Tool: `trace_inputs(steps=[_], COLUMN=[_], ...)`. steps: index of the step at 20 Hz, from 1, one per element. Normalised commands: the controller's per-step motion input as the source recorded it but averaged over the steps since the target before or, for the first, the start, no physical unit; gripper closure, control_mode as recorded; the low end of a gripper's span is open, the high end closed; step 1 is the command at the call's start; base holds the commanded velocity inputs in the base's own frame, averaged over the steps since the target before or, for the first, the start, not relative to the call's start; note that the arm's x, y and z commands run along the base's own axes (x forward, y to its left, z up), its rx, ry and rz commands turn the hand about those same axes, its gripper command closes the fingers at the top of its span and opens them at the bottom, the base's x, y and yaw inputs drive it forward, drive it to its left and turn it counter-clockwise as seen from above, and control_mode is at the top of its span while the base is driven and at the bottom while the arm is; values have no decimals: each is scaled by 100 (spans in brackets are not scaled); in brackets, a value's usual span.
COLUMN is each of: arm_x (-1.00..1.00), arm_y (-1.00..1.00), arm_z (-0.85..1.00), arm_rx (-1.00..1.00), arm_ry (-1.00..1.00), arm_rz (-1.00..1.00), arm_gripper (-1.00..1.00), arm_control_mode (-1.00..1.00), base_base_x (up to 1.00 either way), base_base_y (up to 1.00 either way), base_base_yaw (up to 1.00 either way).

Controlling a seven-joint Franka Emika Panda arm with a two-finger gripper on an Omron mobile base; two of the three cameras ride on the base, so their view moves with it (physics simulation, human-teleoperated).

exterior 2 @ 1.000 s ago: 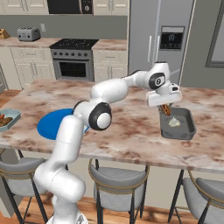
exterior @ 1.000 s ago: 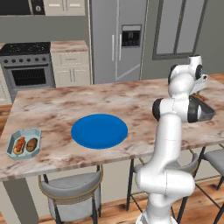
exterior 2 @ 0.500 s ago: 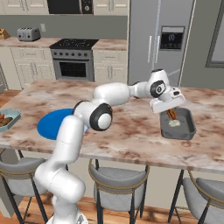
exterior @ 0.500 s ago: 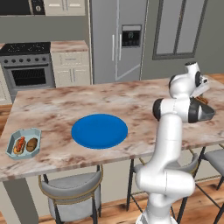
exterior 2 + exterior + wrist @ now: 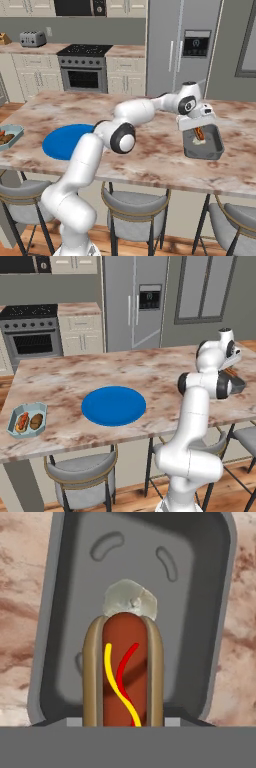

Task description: Place one cooked food and one vegetable from the large plate to each tupperware container.

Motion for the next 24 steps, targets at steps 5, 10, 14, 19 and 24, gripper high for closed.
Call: trace_inputs(steps=[5,10,14,19,24], arm_x=[30,9,5,14,28], arm_y=[-1,0,0,-1,0], arm_z=[0,-15,-31,-14,0], arm_rx=[9,1,4,10,2], arm_ry=[0,-2,-1,0,0], arm_rz=[-1,0,0,0,0], arm_gripper=[100,100,100,100,100], arm_control_mode=[-100,-100,-100,-100,-100], base_base_x=[0,0,0,0,0], base_base_y=[0,0,0,0,0], base_base_yaw=[0,0,0,0,0])
